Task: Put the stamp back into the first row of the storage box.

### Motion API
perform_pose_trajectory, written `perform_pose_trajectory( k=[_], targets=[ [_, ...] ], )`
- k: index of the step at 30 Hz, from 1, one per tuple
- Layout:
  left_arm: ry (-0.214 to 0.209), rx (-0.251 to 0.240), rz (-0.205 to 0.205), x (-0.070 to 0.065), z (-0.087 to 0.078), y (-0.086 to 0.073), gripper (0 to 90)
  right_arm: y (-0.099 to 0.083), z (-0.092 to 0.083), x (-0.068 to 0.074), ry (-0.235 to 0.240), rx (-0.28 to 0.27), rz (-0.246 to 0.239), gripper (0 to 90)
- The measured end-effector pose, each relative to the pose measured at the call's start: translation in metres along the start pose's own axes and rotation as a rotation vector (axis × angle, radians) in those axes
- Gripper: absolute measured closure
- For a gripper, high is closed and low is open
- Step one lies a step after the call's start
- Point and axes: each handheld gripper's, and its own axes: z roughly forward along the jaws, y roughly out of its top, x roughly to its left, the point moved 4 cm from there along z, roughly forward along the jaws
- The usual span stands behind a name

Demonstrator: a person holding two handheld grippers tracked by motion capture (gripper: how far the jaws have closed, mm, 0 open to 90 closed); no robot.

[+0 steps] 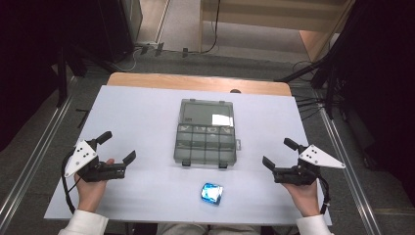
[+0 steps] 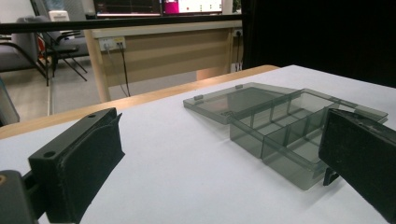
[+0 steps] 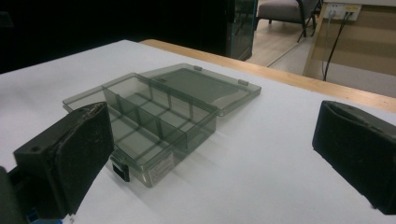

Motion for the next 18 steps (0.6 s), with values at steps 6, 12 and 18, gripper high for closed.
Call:
perform_pose_trajectory(
  k=[6,12,18],
  targets=[
    [-0.002,0.006,-0.002,0.0,0.001,-0.001,0.0,-0.0012,-0.0003,-0.001,-0.001,0.01,-0.002,0.0],
    [-0.008,0.006,0.004,-0.0011,0.0013,-0.0009,0.0,-0.0036,0.0017,0.0005,0.019,0.029,0.002,0.0],
    [-0.003,0.001,-0.002,0.0,0.0005,-0.0006,0.0,-0.0069,0.0065,0.0048,0.035,0.065,-0.018,0.0]
  ],
)
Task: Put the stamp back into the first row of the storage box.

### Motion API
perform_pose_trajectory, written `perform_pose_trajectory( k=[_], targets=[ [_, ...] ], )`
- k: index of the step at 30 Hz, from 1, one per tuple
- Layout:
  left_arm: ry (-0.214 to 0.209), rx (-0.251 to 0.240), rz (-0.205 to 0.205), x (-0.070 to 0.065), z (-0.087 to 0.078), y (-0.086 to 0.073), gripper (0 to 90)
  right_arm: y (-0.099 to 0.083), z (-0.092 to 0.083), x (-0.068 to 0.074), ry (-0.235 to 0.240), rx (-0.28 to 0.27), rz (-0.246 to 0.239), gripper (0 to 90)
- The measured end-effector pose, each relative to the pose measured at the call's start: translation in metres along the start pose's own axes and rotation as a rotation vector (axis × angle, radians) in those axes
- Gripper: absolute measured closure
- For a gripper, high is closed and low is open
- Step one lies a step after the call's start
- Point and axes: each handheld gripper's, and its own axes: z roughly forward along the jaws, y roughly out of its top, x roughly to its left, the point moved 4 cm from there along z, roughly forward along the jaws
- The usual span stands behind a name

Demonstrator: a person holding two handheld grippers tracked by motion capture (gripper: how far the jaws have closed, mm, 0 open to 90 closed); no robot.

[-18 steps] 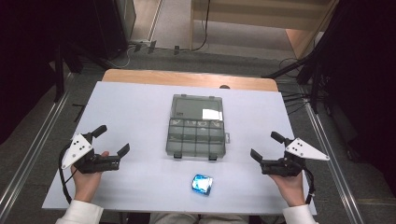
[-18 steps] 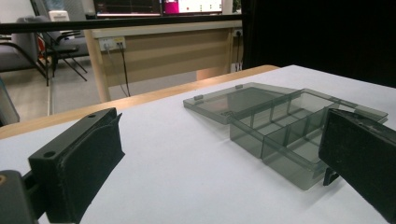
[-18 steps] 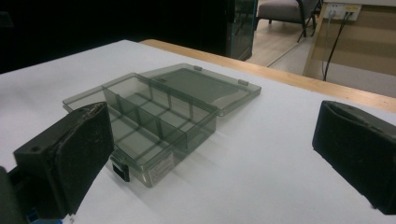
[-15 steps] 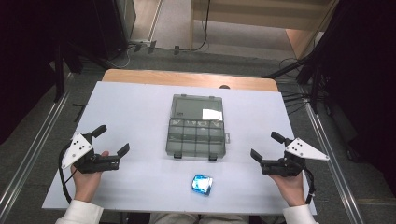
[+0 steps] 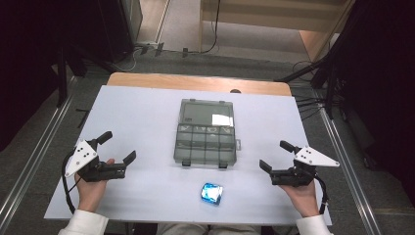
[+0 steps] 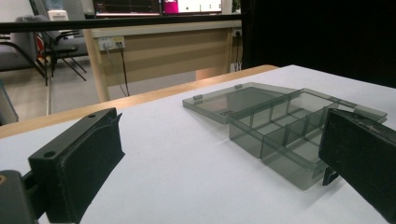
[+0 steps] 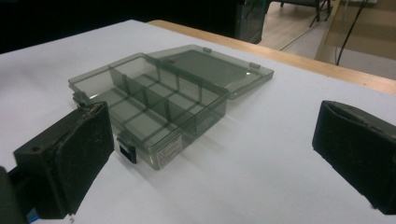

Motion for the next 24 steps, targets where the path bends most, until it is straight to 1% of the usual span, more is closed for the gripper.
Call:
perform_pose_trajectory(
  k=[3,6,9,11,14,15,18,21,23,24],
  targets=[
    [-0.004,0.001,-0.002,0.0,0.001,0.0,0.0,-0.001,0.004,0.004,0.015,0.023,-0.015,0.0],
    [-0.01,0.005,0.0,-0.001,0.001,0.0,0.0,-0.002,0.006,0.007,0.021,0.03,-0.027,0.0],
    [-0.012,0.004,0.0,-0.001,0.001,0.0,0.0,-0.002,0.007,0.009,0.025,0.038,-0.026,0.0],
    [-0.011,0.005,0.0,-0.001,0.001,0.0,0.0,-0.002,0.008,0.011,0.032,0.046,-0.033,0.0],
    [-0.012,0.005,-0.002,-0.001,0.001,0.0,0.0,-0.004,0.011,0.016,0.045,0.072,-0.053,0.0],
    [-0.012,0.005,-0.002,-0.001,0.001,0.0,0.0,-0.004,0.011,0.016,0.045,0.072,-0.053,0.0],
    [-0.015,0.006,-0.002,-0.001,0.002,-0.001,0.0,-0.006,0.016,0.022,0.072,0.115,-0.071,0.0],
    [-0.015,0.005,-0.005,-0.001,0.002,-0.001,0.0,-0.009,0.02,0.027,0.086,0.156,-0.097,0.0],
    [-0.016,0.005,-0.005,-0.001,0.002,-0.001,0.0,-0.01,0.022,0.028,0.092,0.167,-0.102,0.0],
    [-0.016,0.005,-0.004,-0.001,0.002,-0.001,0.0,-0.01,0.024,0.031,0.099,0.183,-0.115,0.0]
  ],
)
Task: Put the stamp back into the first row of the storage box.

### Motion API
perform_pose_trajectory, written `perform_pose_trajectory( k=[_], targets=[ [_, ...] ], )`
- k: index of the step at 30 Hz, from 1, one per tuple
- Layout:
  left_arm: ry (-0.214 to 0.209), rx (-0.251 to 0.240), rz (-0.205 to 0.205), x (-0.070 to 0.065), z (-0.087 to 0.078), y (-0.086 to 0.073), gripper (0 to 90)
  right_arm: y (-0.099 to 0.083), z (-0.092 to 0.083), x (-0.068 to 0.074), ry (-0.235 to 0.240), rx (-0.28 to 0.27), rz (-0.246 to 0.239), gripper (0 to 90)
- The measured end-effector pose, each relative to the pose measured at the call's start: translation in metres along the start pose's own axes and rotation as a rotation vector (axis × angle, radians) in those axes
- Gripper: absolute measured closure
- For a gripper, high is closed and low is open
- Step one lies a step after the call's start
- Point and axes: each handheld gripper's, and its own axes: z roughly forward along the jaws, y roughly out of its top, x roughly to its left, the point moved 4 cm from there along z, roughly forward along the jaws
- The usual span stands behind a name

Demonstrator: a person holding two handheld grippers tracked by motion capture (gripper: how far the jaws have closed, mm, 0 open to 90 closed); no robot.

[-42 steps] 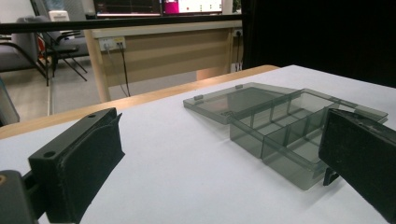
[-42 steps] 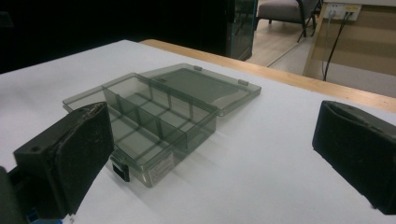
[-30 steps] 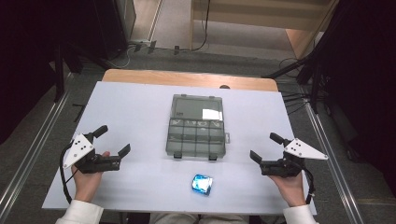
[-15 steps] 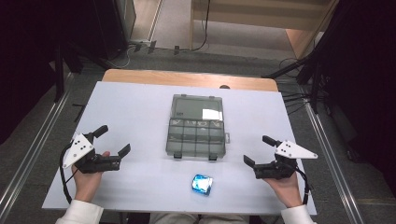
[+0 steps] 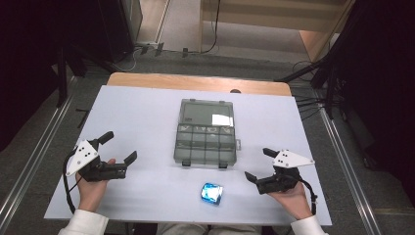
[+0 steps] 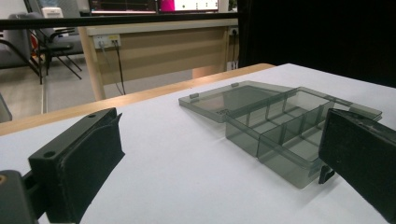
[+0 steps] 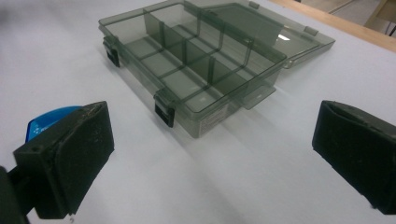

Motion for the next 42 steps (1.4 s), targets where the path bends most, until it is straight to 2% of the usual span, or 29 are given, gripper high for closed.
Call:
perform_pose_trajectory(
  k=[9,15,19,22,24,34,42],
  targets=[
    [-0.001,-0.001,-0.001,0.0,0.0,0.0,0.0,0.0,0.009,0.011,0.041,0.064,-0.034,0.0],
    [-0.004,-0.001,-0.004,0.0,0.0,0.0,0.0,0.001,0.017,0.023,0.089,0.117,-0.064,0.0],
    [-0.005,0.0,-0.003,0.0,0.0,0.0,0.0,0.001,0.021,0.028,0.099,0.147,-0.072,0.0],
    [-0.016,-0.002,0.0,0.0,0.001,0.0,0.0,0.001,0.024,0.033,0.117,0.169,-0.08,0.0],
    [-0.025,0.002,0.001,-0.002,0.002,0.0,0.0,0.003,0.027,0.037,0.133,0.2,-0.104,0.0],
    [-0.034,0.011,0.003,-0.002,0.003,-0.001,0.0,0.01,0.036,0.049,0.183,0.249,-0.13,0.0],
    [-0.033,0.014,0.004,-0.002,0.004,-0.002,0.0,0.016,0.05,0.068,0.237,0.3,-0.177,0.0]
  ],
)
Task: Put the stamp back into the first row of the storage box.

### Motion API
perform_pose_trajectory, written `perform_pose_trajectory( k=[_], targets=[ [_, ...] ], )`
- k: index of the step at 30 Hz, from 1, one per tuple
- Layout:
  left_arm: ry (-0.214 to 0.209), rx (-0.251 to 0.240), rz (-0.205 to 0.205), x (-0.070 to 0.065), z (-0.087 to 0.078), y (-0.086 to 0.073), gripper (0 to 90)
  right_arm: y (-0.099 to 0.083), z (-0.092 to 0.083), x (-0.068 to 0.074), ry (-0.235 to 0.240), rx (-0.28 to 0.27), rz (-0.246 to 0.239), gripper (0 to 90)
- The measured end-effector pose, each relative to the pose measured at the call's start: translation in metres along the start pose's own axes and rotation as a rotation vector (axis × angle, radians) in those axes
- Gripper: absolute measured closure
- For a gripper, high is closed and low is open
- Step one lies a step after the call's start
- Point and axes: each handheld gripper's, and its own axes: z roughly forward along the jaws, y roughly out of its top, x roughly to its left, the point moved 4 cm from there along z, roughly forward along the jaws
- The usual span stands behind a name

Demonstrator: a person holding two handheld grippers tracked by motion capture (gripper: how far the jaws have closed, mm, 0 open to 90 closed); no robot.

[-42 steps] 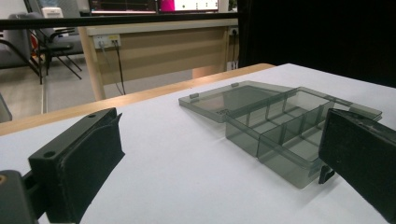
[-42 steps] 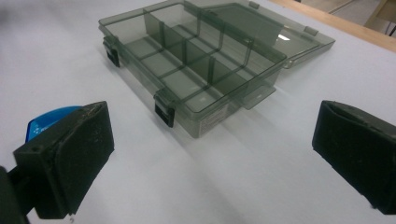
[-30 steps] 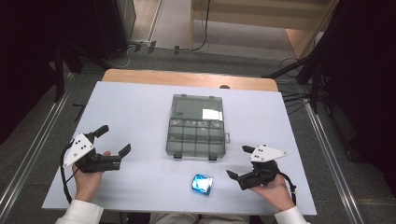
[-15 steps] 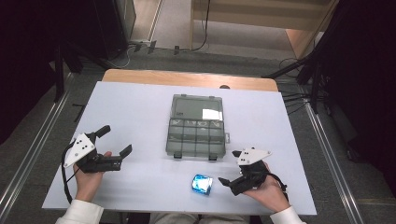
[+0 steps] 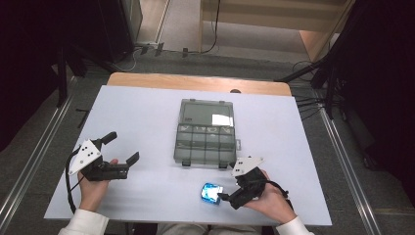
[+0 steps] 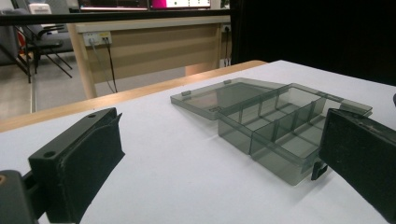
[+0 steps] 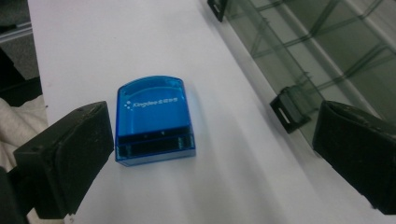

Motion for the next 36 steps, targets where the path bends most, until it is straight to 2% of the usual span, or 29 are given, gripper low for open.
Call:
perform_pose_trajectory(
  k=[6,10,11,12,15,19,22,27,33,34,36],
  targets=[
    [-0.002,0.001,0.0,0.0,0.0,0.0,0.0,0.005,0.01,0.008,0.026,0.034,-0.028,0.0],
    [-0.002,0.001,-0.001,0.0,0.0,0.0,0.0,0.009,0.024,0.015,0.045,0.09,-0.056,0.0],
    [-0.002,-0.001,-0.002,0.0,0.0,0.0,0.0,0.009,0.024,0.015,0.045,0.09,-0.056,0.0],
    [-0.002,-0.001,-0.003,0.001,0.0,0.0,0.0,0.009,0.03,0.018,0.046,0.116,-0.073,0.0],
    [-0.002,-0.004,-0.005,0.001,0.0,0.0,0.0,0.009,0.035,0.02,0.038,0.145,-0.074,0.1],
    [0.001,0.004,-0.005,0.0,0.001,0.0,0.0,0.01,0.04,0.023,0.041,0.17,-0.074,5.5],
    [0.0,0.003,-0.005,0.0,0.0,0.0,0.0,0.01,0.041,0.025,0.066,0.189,-0.072,14.2],
    [0.0,0.003,-0.006,0.001,0.0,0.0,0.0,0.009,0.045,0.027,0.083,0.216,-0.075,16.9],
    [-0.001,0.003,-0.006,0.001,0.0,0.0,0.0,0.009,0.044,0.027,0.072,0.212,-0.085,26.9],
    [0.0,0.002,-0.006,0.001,0.0,0.0,0.0,0.009,0.044,0.026,0.06,0.21,-0.086,29.6],
    [0.0,0.001,-0.006,0.001,0.0,0.0,0.0,0.008,0.044,0.026,0.068,0.223,-0.081,36.2]
  ],
)
